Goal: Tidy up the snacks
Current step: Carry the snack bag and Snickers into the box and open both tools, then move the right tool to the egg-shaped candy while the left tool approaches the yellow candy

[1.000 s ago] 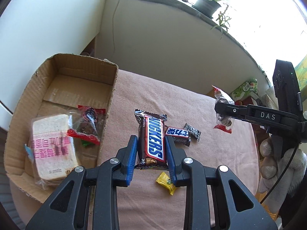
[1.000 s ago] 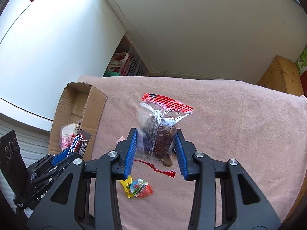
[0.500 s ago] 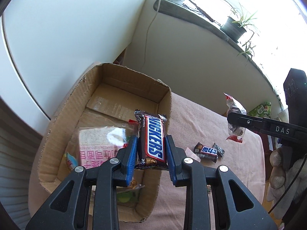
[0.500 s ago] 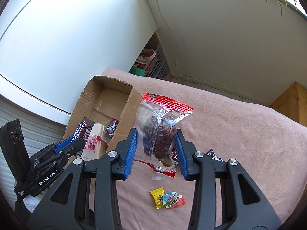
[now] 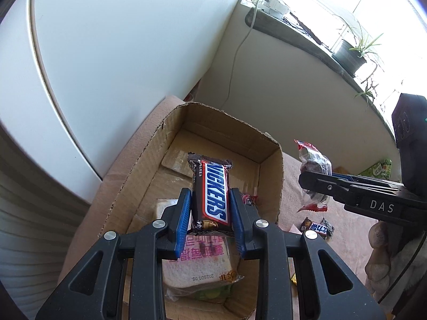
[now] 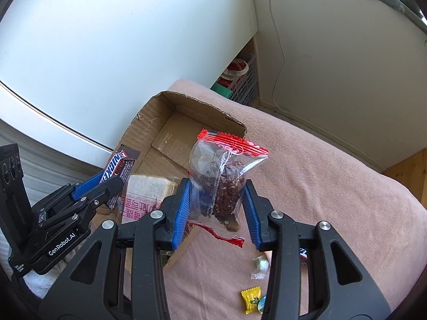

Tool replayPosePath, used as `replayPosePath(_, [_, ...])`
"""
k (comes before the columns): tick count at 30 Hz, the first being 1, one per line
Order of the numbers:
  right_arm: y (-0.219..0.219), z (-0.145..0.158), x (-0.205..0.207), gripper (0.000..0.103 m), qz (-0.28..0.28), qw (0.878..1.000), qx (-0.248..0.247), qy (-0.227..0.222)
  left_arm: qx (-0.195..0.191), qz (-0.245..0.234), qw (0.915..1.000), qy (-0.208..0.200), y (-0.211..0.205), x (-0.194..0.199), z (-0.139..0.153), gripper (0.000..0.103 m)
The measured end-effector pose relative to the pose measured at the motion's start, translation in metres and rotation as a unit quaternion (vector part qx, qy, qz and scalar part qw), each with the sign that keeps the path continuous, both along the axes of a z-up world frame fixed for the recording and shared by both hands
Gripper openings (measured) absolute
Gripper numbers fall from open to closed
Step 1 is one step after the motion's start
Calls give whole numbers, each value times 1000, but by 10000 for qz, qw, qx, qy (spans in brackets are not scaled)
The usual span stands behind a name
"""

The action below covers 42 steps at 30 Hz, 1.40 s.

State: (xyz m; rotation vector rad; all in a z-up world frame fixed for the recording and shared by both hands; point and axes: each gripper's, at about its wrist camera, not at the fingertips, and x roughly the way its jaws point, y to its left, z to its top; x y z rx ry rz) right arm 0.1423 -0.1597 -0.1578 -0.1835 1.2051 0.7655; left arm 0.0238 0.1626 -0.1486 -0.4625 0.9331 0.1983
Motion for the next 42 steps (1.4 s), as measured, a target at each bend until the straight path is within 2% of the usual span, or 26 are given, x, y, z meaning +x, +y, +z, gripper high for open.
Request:
replayPosePath(12, [42,-23,3,41,251,9995,-139,129,134,42,9999,73,8,5,-3,27])
replayPosePath(20, [54,-29,1,41,344,9992,-132,170,176,98,9997,117,10,6,-3,28])
replayPosePath(21, [55,-29,1,42,339,9992,-142,162,184,94,9997,127,10,6,-4,28])
replayPosePath(23, [54,-29,1,52,309,9993,-150,147,190,88,9997,138,11,7,-3,28])
replayPosePath(25, [54,-28,3,69,262,9995,-139,119,176,89,9997,143,11,7,-3,28])
replayPosePath(26, [53,-27,3,70,246,9996,-118,99,188,92,9997,139,11,7,-3,29])
replayPosePath(28, [52,-24,4,71,233,9996,-105,70,219,101,9996,138,11,8,-2,34])
replayPosePath(29, [51,-23,5,72,227,9997,-108,56,209,94,9997,129,10,8,-2,41])
replayPosePath(30, [50,-22,5,72,220,9997,-109,46,213,85,9997,123,10,8,-1,42])
replayPosePath(42, [23,-8,5,72,135,9999,-71,-43,206,52,9997,70,3,3,5,42])
